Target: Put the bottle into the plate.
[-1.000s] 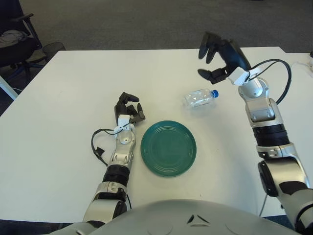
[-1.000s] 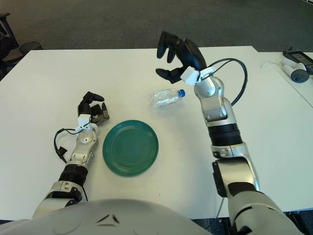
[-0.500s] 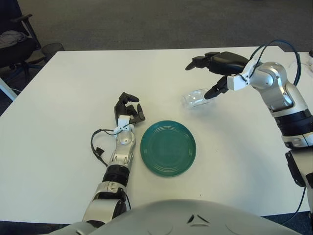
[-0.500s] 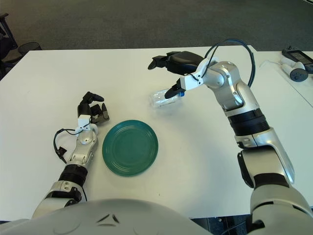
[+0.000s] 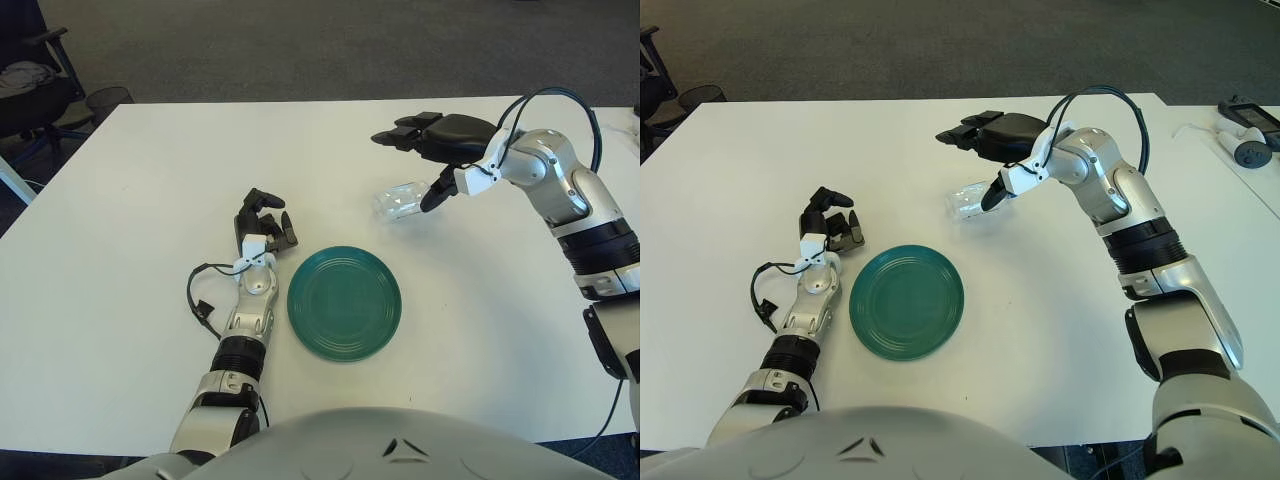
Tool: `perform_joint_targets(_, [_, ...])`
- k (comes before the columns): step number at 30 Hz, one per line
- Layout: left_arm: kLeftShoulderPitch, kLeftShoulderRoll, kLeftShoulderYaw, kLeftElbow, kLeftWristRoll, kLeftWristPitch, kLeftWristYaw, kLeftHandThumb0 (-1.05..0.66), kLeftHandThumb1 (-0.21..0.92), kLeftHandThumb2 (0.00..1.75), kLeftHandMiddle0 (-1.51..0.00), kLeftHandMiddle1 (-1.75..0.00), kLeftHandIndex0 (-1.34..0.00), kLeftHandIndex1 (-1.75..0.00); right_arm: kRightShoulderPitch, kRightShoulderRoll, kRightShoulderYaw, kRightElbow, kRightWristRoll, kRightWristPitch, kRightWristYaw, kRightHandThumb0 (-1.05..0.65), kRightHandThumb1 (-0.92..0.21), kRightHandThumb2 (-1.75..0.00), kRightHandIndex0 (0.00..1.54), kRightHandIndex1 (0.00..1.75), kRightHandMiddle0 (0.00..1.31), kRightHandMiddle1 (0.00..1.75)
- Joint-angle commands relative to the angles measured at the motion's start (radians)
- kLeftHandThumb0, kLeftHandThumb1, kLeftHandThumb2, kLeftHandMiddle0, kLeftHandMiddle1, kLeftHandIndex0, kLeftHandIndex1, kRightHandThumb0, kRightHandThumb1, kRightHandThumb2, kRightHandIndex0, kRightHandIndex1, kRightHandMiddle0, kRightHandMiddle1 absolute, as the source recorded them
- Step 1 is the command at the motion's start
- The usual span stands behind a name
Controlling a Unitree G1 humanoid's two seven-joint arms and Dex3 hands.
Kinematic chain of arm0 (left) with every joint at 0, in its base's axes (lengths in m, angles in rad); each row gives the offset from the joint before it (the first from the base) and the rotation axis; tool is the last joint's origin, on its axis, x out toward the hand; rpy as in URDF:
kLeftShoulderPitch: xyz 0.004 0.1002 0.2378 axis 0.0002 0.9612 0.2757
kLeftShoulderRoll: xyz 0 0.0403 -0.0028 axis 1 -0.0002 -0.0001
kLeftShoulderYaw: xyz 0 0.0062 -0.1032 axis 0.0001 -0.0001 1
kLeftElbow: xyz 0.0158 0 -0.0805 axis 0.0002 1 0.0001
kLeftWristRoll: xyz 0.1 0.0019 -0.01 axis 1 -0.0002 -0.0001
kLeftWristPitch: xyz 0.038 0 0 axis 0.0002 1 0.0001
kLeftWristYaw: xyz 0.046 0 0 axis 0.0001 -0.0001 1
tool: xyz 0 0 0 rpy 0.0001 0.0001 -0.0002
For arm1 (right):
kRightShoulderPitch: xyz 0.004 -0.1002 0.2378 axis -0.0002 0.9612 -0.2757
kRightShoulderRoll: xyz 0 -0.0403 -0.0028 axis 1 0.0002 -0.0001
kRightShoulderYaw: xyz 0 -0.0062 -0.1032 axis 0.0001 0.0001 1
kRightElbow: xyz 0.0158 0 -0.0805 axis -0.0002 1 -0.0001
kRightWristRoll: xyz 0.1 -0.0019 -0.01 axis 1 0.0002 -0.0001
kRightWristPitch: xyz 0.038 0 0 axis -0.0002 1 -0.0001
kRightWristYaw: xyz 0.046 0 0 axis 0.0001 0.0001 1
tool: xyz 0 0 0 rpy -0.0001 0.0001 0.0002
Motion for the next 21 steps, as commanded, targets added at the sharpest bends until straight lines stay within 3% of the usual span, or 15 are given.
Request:
perform_joint_targets(1, [0.023, 0.002, 0.003, 0.035, 0.002, 0.044, 0.0, -0.53, 0.17, 1.5, -1.24, -1.75, -0.73, -1.75, -0.022, -0.014, 0.009, 0.016, -0.016, -0.014, 0.008, -1.05, -0.88, -0.04, 0.0, 0.0, 0.0, 0.0])
perform_joint_targets(10, [0.014, 0.003, 0.004, 0.047, 0.005, 0.039, 0.008, -0.53, 0.16, 1.51, -1.24, -1.75, -0.74, -1.75, -0.029, 0.001, 0.027, 0.066, -0.047, -0.023, -0.013, -1.05, -0.88, -0.03, 0.0, 0.0, 0.0, 0.0])
perform_joint_targets(13, [0.012, 0.001, 0.004, 0.049, 0.008, 0.041, 0.016, -0.53, 0.16, 1.51, -1.24, -1.75, -0.74, -1.75, -0.061, 0.039, 0.061, 0.171, -0.096, -0.033, -0.068, -1.05, -0.88, -0.03, 0.0, 0.0, 0.0, 0.0])
perform_joint_targets(17, [0.009, 0.002, 0.003, 0.053, 0.008, 0.044, 0.024, -0.53, 0.16, 1.51, -1.24, -1.75, -0.74, -1.75, -0.133, 0.131, 0.164, 0.535, -0.231, -0.053, -0.305, -1.05, -0.87, -0.02, 0.0, 0.0, 0.0, 0.0])
perform_joint_targets(21, [0.014, 0.004, 0.001, 0.048, 0.007, 0.043, 0.019, -0.53, 0.16, 1.51, -1.25, -1.75, -0.74, -1.75, -0.16, 0.15, 0.187, 0.636, -0.249, -0.072, -0.386, -1.05, -0.87, -0.02, 0.0, 0.0, 0.0, 0.0])
